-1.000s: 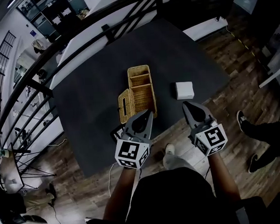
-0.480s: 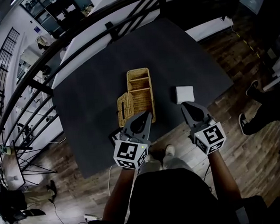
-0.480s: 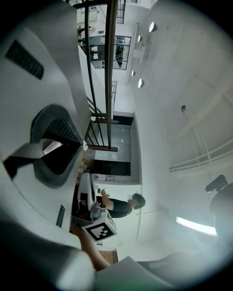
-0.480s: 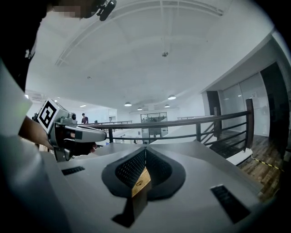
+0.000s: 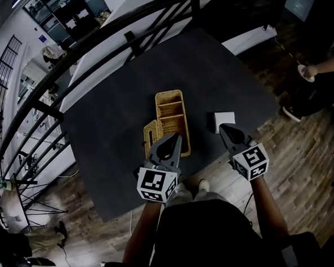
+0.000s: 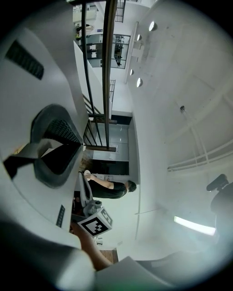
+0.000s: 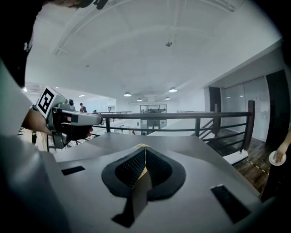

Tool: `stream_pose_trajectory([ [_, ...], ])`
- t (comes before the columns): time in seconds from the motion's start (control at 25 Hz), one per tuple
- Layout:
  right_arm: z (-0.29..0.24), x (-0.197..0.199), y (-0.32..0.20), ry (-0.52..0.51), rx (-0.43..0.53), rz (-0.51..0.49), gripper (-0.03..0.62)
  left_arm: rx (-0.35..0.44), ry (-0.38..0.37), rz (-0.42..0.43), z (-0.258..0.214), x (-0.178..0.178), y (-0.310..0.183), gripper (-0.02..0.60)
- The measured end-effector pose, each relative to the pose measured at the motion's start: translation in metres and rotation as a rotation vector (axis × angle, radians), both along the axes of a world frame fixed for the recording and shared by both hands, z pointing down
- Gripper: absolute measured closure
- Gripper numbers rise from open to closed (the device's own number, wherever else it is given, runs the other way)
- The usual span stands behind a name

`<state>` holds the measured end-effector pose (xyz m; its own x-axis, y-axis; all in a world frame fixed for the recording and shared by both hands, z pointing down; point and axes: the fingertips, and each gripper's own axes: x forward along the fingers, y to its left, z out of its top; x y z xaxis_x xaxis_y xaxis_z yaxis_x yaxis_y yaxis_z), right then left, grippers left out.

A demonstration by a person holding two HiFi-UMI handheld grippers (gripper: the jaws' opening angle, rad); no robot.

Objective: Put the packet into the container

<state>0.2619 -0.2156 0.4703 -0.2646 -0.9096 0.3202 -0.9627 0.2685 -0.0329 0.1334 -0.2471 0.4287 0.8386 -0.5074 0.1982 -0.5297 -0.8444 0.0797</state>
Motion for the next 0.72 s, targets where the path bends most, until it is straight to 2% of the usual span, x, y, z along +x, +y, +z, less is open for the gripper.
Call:
stream_pose_trajectory([
  [0.16,0.013,0.009,-0.015,0.024,-0.037,0.008,0.589,0.000,0.006,0.000,0.001,-0.002,-0.017,0.574],
  [0.36,0.034,0.024,-0.032,0.096,-0.139,-0.035,0.589,0.009,0.017,0.012,-0.002,0.001,-0.032,0.575],
  [0.56,0.070,0.034,-0.042,0.235,-0.276,-0.166,0.586,0.008,0.010,0.013,0.004,0.002,-0.041,0.574],
  [0.72,0.100,0.029,-0.039,0.386,-0.386,-0.341,0.510,-0.002,0.007,0.003,0.008,-0.005,-0.043,0.574],
])
